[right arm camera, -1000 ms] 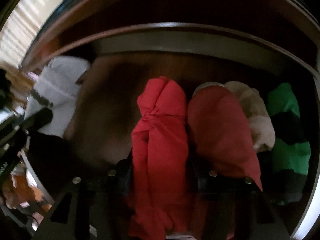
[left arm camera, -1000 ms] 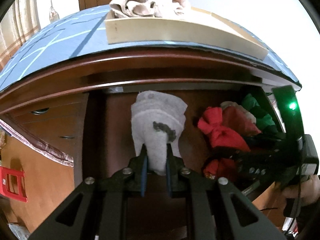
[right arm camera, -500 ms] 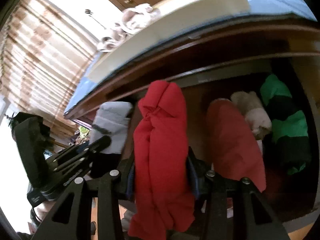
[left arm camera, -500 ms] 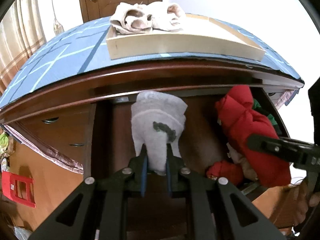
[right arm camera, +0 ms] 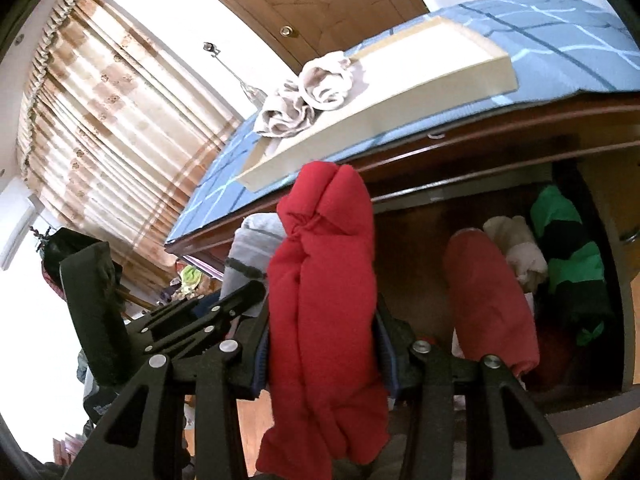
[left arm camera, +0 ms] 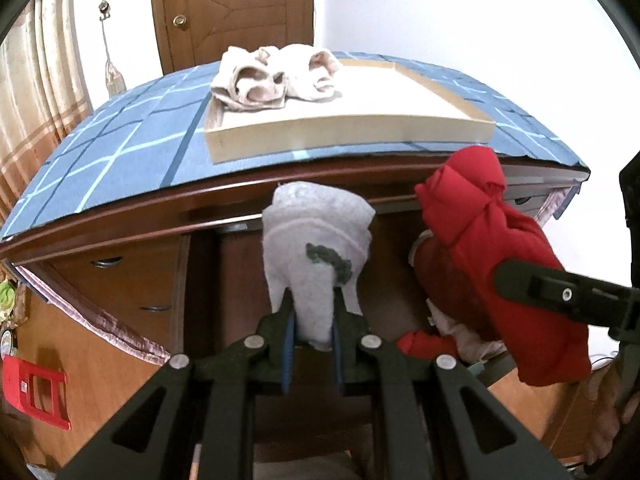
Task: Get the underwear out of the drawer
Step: 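Lift both held socks up out of the drawer toward the tray, then carry both socks over the white tray and lower them beside the underwear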
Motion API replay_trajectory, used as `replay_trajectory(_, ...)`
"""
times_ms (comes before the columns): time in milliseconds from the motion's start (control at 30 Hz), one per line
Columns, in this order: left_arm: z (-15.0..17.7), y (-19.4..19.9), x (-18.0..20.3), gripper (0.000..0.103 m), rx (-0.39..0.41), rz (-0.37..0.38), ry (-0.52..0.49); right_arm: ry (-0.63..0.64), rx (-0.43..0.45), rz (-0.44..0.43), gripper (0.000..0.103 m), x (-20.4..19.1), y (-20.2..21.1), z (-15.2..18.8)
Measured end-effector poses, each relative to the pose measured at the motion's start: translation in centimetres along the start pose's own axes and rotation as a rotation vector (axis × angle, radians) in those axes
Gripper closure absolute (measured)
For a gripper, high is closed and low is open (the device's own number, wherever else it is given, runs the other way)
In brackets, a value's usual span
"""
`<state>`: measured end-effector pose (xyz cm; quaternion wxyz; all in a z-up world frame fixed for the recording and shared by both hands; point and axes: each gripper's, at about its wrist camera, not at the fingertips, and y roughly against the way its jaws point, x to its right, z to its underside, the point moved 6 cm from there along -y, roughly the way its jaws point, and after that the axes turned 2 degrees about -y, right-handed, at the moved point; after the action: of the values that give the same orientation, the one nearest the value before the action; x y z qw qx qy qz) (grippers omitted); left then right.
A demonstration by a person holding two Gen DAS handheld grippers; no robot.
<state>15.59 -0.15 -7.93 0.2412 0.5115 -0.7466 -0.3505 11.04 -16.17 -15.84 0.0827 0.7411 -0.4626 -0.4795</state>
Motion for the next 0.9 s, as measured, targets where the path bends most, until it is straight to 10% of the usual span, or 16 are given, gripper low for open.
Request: replay_trajectory(900, -9.9, 3.0, 2.0, 0.090, 0.215, 0.039, -0.021, 0.037, 0.198, -0.033, 0.056, -3.5, 3.4, -10.1)
